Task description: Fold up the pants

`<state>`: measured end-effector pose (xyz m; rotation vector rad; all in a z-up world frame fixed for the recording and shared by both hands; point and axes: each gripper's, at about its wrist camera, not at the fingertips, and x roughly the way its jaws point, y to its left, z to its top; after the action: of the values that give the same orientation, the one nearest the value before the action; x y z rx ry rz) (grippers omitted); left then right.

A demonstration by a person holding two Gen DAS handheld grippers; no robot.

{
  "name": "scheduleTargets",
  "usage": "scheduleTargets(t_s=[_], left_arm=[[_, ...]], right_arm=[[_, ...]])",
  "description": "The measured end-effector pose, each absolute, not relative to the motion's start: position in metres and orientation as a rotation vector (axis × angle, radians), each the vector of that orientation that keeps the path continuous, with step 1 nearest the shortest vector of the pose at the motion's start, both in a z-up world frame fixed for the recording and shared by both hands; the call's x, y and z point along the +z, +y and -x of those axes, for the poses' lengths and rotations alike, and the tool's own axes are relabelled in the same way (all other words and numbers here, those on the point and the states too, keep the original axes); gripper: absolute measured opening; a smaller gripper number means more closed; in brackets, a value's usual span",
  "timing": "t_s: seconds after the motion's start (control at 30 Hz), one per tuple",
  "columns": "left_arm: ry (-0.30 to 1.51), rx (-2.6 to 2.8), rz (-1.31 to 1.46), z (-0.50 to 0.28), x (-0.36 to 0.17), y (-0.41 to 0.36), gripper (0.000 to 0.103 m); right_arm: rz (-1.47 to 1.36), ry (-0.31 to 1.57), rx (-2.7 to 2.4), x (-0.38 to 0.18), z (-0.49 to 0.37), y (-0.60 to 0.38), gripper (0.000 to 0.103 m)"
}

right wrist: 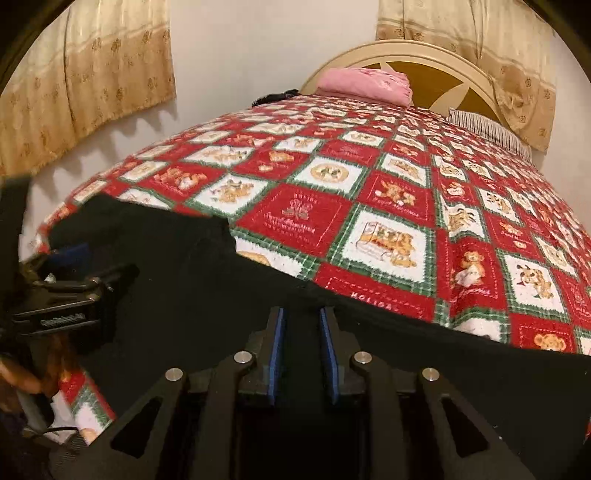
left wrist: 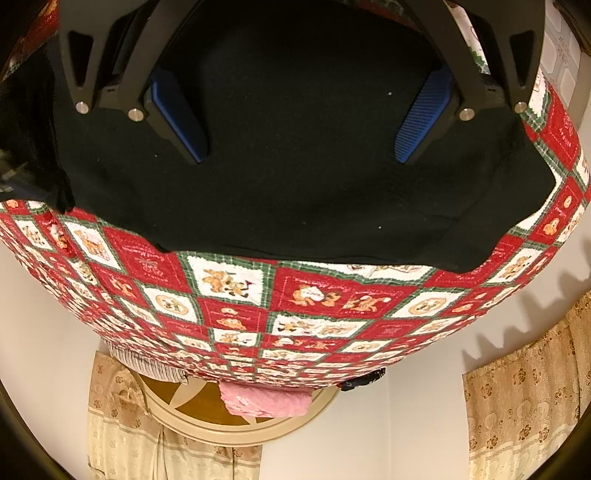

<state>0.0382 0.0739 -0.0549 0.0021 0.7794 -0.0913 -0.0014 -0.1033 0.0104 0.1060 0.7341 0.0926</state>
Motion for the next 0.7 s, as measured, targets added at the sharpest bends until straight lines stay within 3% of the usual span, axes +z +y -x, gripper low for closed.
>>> scheduleTargets(t_s=[0.2, 0.43, 0.7], left_arm=[[0.793, -0.196, 0.009, -0.027, -0.040, 0.058, 0.103], [0.765, -0.472, 0.041, -0.019, -0.014, 0.004, 0.103], [0.914, -0.624, 0.153, -0.013, -0.038, -0.043, 0.102]], right_arm=[[-0.281, 0.545, -0.045, 0.048, 0.081, -0.166, 0.023], [-0.208, 0.612, -0.154, 0.039, 0.147, -0.189, 0.023], [-0.268, 0.680, -0.181, 0.006, 0.162, -0.206, 0.023]])
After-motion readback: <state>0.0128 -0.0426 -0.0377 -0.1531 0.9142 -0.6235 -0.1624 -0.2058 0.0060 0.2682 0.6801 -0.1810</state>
